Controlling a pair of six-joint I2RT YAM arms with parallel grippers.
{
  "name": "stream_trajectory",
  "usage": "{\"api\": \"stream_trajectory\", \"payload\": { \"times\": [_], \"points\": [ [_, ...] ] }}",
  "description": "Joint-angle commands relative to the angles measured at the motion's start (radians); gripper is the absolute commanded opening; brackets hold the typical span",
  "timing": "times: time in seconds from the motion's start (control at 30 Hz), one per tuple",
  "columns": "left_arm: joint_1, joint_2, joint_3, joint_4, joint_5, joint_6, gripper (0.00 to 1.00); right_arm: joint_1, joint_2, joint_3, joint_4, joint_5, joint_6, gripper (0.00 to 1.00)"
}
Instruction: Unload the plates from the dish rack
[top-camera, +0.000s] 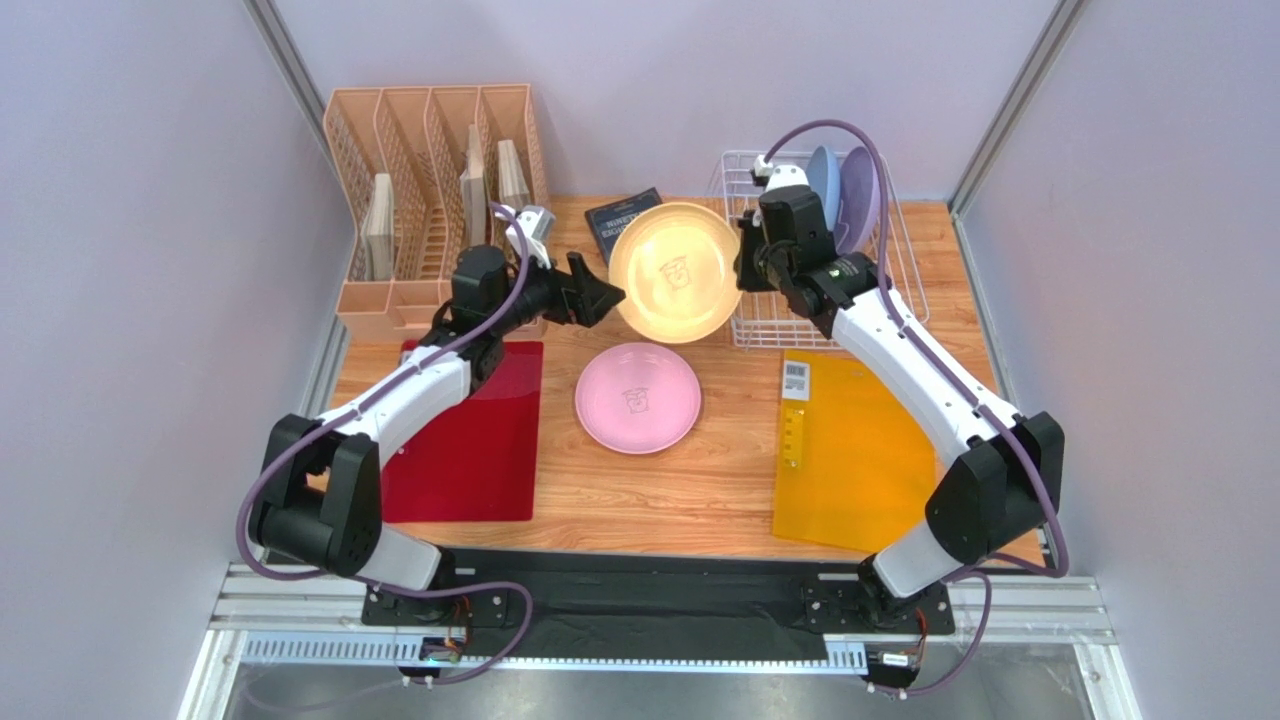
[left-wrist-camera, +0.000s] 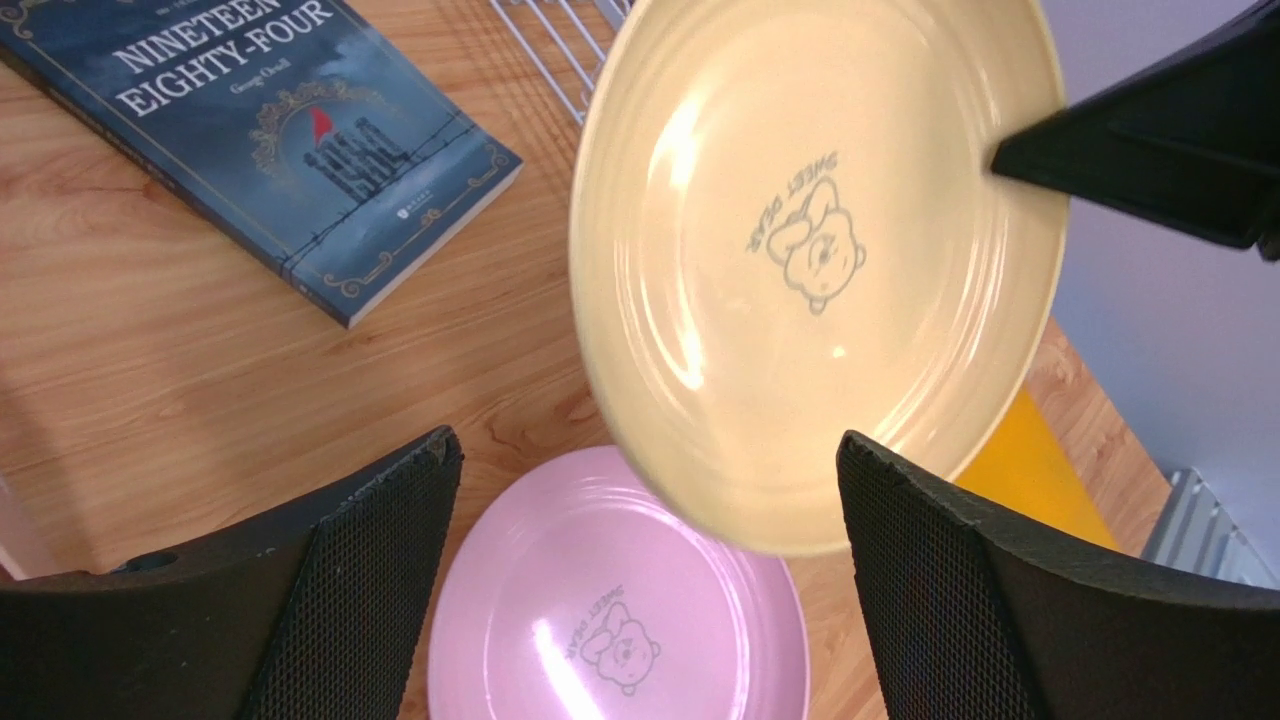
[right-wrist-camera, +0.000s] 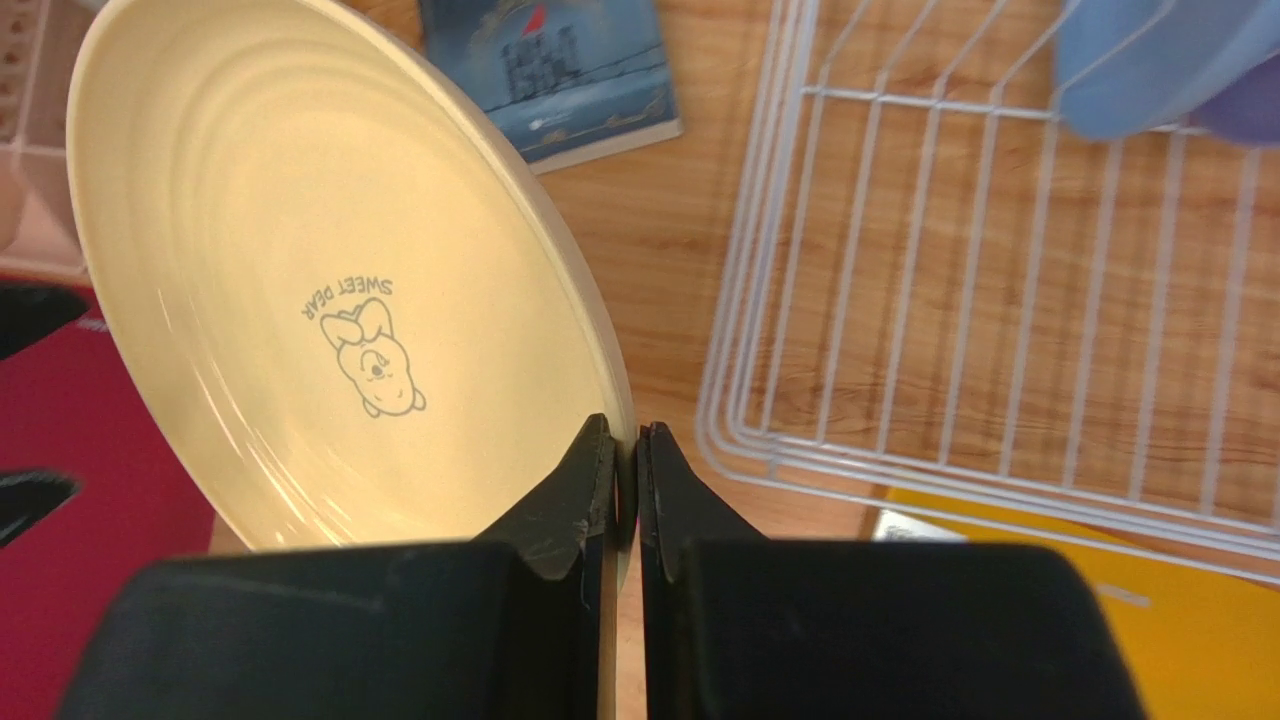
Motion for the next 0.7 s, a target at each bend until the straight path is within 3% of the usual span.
{"api": "stream_trajectory", "payload": {
  "times": [0.0,0.2,0.3,0.33,0.43,0.47,0.57,0.67],
  "points": [
    [-0.004,0.030,0.019,0.103,0.039,-0.033,1.00,0.001,-0.076,-0.063,0.127,-0.234,0.123,0.00],
    [-0.006,0.031,-0.030,0.132,-0.030,-0.038,0.93,0.000,-0.102,-0.135,0.180,-0.326,0.176,0.00],
    [-0.006,0.030,-0.050,0.142,-0.056,-0.036,0.67,0.001,-0.096,-0.142,0.186,-0.352,0.182,0.00],
    [-0.006,0.029,-0.053,0.141,-0.059,-0.036,0.43,0.001,-0.095,-0.144,0.186,-0.354,0.186,0.00],
    [-0.006,0.021,-0.067,0.134,-0.068,-0.036,0.06,0.000,-0.087,-0.144,0.188,-0.360,0.186,0.07],
    [-0.006,0.018,-0.078,0.125,-0.073,-0.035,0.04,0.001,-0.080,-0.141,0.186,-0.358,0.183,0.18],
    [-0.006,-0.002,-0.096,0.086,-0.097,-0.024,0.00,0.001,-0.066,-0.113,0.153,-0.296,0.159,0.39],
    [-0.006,-0.023,-0.115,0.062,-0.096,-0.004,0.00,-0.002,-0.053,-0.084,0.113,-0.225,0.122,0.45]
  ]
}}
